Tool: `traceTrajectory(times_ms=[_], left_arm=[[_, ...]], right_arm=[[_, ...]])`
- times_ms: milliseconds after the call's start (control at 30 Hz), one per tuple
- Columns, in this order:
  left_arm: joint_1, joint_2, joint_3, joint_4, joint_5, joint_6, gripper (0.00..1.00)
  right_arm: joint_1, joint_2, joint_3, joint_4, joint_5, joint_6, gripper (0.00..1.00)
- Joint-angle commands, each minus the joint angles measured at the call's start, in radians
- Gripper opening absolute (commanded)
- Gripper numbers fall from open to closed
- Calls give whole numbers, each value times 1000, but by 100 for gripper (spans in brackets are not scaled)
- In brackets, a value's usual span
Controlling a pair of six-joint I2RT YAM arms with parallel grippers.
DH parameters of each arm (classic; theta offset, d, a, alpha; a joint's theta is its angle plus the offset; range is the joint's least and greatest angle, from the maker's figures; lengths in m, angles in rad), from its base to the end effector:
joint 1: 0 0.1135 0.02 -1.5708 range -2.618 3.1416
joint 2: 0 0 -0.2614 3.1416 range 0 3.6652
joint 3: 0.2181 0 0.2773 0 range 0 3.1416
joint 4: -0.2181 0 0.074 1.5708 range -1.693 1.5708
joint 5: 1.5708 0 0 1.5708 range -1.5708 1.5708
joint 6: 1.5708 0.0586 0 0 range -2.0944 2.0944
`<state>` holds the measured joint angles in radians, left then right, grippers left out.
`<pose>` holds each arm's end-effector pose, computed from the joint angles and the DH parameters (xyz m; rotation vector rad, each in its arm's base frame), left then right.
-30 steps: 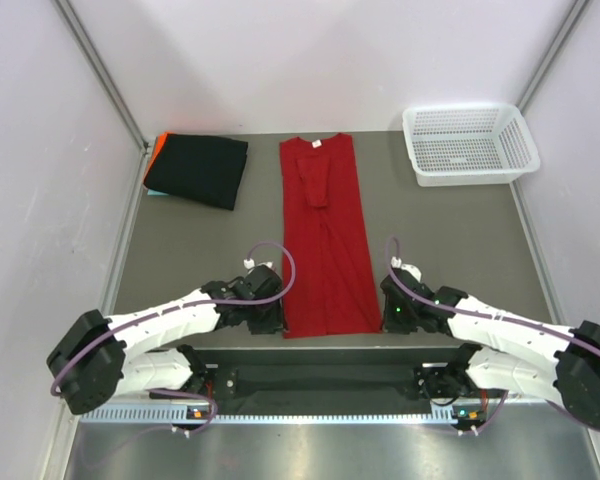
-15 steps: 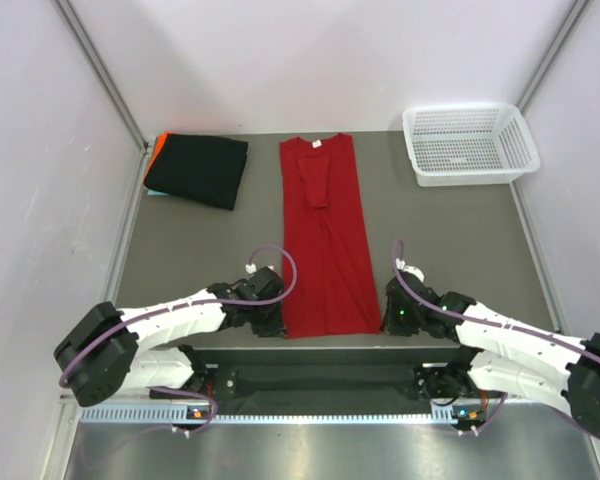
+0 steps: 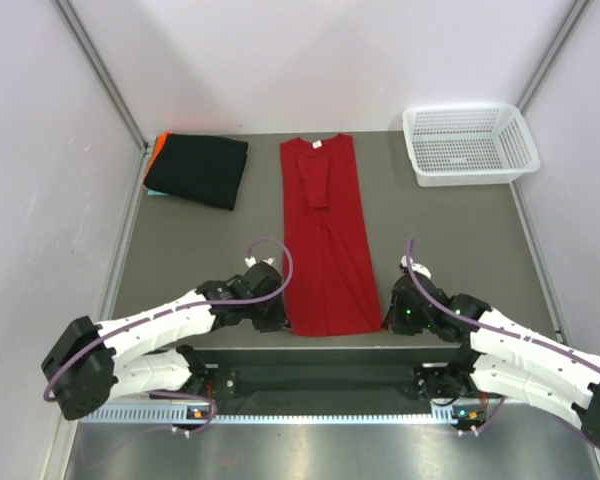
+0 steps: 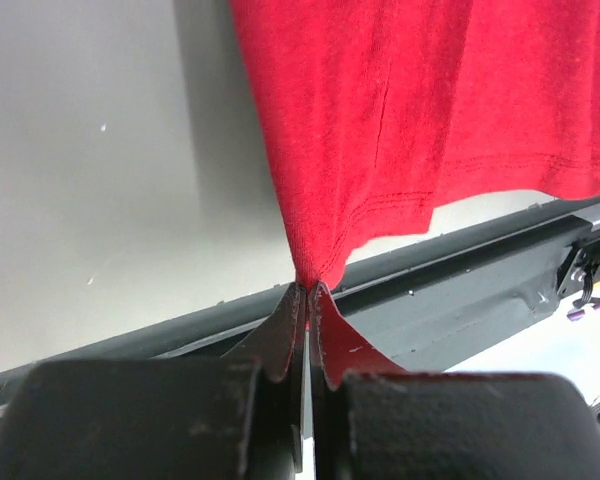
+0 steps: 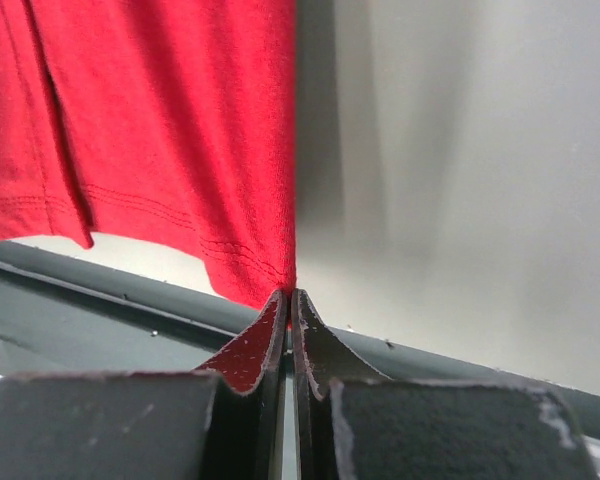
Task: Fold and stack the t-shirts
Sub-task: Fold the tshirt
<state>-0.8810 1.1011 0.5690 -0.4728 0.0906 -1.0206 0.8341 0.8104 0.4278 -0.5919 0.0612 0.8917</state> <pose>0.1463 -0.1857 0.1492 -0.1580 2.7882 -0.7343 0.1288 0.1367 0.1479 0.1013 2.6503 0.5664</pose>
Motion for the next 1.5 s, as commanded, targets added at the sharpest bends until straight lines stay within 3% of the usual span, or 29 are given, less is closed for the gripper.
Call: traceTrajectory(times_ms=[0,200,433,567,833,1133,1467], left_arm=[[-4,29,52,0,3,10,0],[16,85,143,-40,-52,39,0],[242,215,235,17,-19,128,0],[344,341,399,25,1,215,0],[459,659,780,-10,-8,324,0],[548,939,1161,-29,58,360,0],[619,1138,1336,-1,101,326,0]], right_arm=[[17,-7,72,-40,31,3,0],[16,59,192,-78,117,-63,0],[-68,340,399,-30,158,-226,0],[-141,485,537,38,129,-390,0],[-263,762,816,46,106,-530,0],[-441,1015,1153,4,-27,-600,0],[-506,1285,1387,76,-207,-613,0]])
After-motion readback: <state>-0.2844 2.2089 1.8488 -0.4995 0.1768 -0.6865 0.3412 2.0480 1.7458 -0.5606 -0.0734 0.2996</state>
